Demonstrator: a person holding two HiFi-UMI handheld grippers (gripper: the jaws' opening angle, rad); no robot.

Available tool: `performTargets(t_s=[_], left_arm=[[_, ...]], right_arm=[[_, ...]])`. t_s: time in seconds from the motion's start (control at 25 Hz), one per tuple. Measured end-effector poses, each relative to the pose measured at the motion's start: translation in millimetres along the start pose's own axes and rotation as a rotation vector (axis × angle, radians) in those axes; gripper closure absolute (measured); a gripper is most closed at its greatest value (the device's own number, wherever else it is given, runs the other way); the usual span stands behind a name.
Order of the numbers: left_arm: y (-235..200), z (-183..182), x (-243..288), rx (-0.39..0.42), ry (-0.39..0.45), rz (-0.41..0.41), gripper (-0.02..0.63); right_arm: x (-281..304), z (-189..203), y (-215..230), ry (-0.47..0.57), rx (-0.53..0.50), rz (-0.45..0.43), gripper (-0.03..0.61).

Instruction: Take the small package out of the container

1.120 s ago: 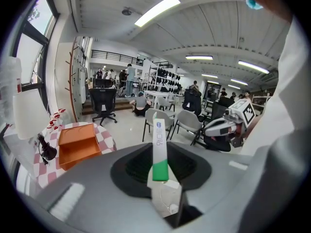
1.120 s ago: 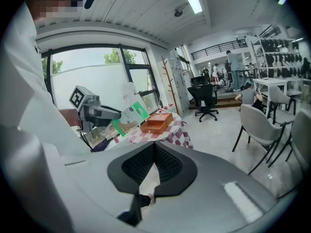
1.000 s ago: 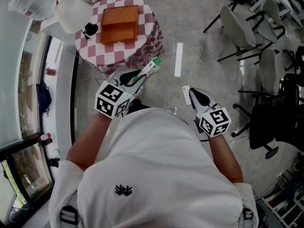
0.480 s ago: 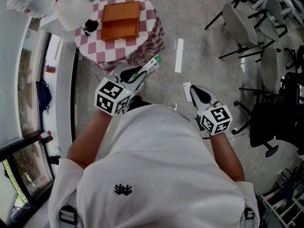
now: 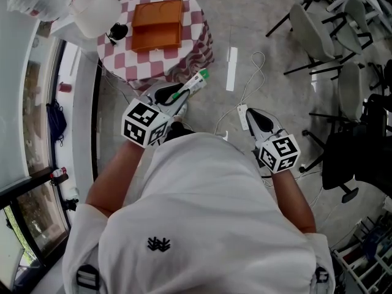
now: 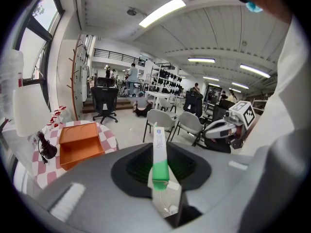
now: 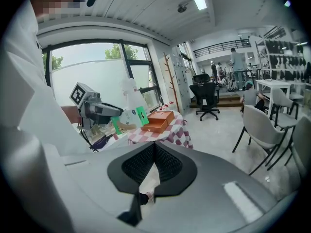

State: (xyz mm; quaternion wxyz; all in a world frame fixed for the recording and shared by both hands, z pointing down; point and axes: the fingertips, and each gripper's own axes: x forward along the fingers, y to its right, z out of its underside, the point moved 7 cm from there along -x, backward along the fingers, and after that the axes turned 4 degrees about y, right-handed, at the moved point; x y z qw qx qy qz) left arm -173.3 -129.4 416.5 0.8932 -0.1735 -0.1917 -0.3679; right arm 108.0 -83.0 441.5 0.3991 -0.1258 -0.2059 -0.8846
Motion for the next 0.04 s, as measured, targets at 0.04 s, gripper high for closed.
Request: performTargets(t_s=[0.04], left_arm=[[-2.3,-0.6,0.5,0.0,0.0,0.001,0.469]], right_arm=[[2.2,-1.0,0.7,0.001,-0.001,0.001,0.578]])
